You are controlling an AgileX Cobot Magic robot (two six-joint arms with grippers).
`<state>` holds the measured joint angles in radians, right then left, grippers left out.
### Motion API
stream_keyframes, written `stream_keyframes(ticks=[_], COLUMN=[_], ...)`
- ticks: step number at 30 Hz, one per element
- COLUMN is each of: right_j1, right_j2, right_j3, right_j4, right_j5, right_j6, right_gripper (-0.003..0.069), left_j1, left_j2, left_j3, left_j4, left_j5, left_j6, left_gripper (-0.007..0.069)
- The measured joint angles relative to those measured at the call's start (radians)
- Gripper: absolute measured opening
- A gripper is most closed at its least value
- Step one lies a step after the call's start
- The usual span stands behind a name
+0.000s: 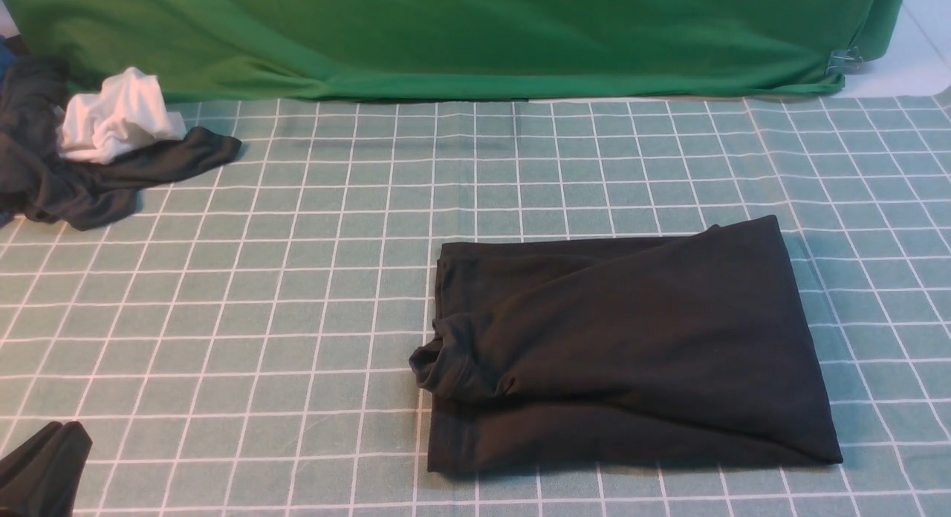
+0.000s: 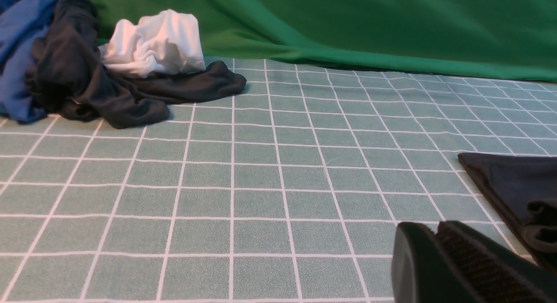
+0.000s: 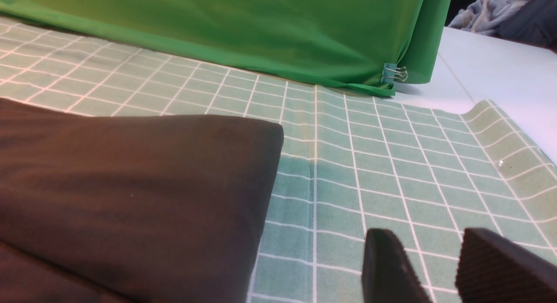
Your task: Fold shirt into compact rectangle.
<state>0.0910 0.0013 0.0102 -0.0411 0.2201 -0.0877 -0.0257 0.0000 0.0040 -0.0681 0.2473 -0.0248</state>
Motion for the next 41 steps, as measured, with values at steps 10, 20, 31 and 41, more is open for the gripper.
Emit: stream_keyframes(ticks=[10,20,31,41], right_j1=[0.000,0.000,0.000,0.000], right_j2=[0.000,0.000,0.000,0.000], right_j3=[0.000,0.000,0.000,0.000], right_j4=[-0.001,-0.001,-0.001,-0.001], right_j5=[0.000,0.000,0.001,0.001], right_j6=[0.000,0.000,0.000,0.000], right_gripper=[0.0239,0.0239,0.0239,0.0239], left_j1=[0.000,0.000,0.000,0.000], left_j2=[0.000,0.000,0.000,0.000], left_j3=[0.000,0.000,0.000,0.000], left_j4=[0.001,0.001,0.012,0.016], left_j5=[0.000,0.000,0.000,0.000], left_j6=[0.001,0.001,0.001,0.001], left_gripper=[0.0034,0.0034,0.0034,0.0034])
